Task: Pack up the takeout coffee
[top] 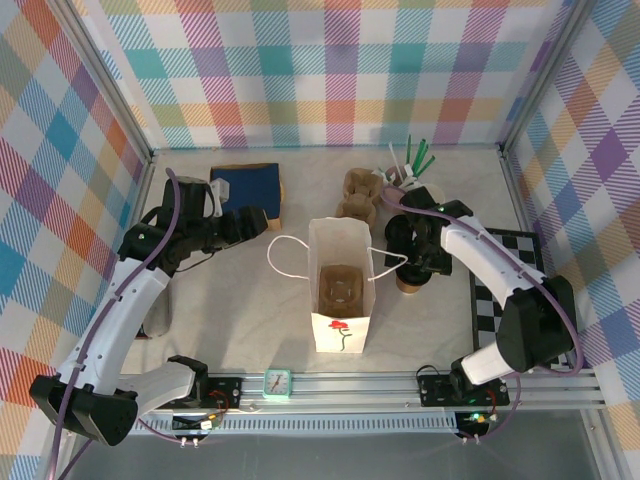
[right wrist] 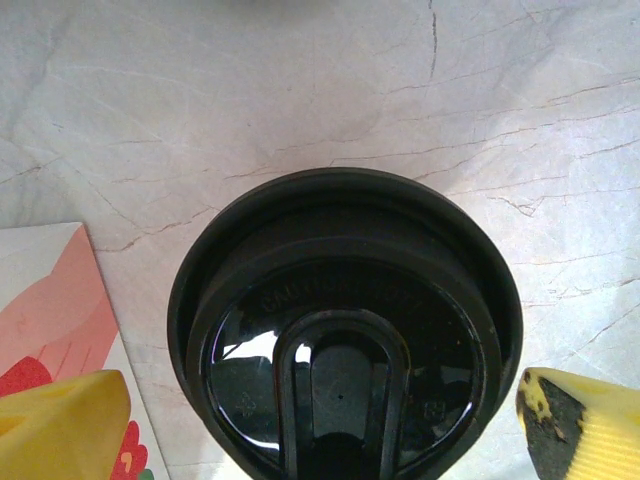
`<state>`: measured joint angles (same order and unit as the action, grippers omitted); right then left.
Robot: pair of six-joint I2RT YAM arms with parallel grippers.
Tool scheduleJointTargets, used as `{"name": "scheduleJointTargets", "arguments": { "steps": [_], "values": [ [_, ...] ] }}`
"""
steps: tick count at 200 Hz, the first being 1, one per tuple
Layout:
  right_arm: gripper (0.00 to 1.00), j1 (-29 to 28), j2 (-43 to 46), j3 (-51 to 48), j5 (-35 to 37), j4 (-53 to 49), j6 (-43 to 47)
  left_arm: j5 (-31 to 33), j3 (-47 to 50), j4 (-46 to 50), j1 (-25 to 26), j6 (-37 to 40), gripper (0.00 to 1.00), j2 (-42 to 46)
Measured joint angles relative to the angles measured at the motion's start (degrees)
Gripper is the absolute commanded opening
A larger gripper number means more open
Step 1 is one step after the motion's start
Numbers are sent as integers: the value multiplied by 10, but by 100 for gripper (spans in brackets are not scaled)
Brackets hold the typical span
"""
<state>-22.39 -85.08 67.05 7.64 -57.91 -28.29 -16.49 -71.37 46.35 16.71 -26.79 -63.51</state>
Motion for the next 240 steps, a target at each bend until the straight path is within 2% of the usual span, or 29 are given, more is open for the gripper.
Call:
{"name": "scheduleJointTargets", "arguments": {
  "steps": [240],
  "values": [
    [99,3,-24,-32,2,45,5,0,0,0,0,0,83,0]
  ]
}}
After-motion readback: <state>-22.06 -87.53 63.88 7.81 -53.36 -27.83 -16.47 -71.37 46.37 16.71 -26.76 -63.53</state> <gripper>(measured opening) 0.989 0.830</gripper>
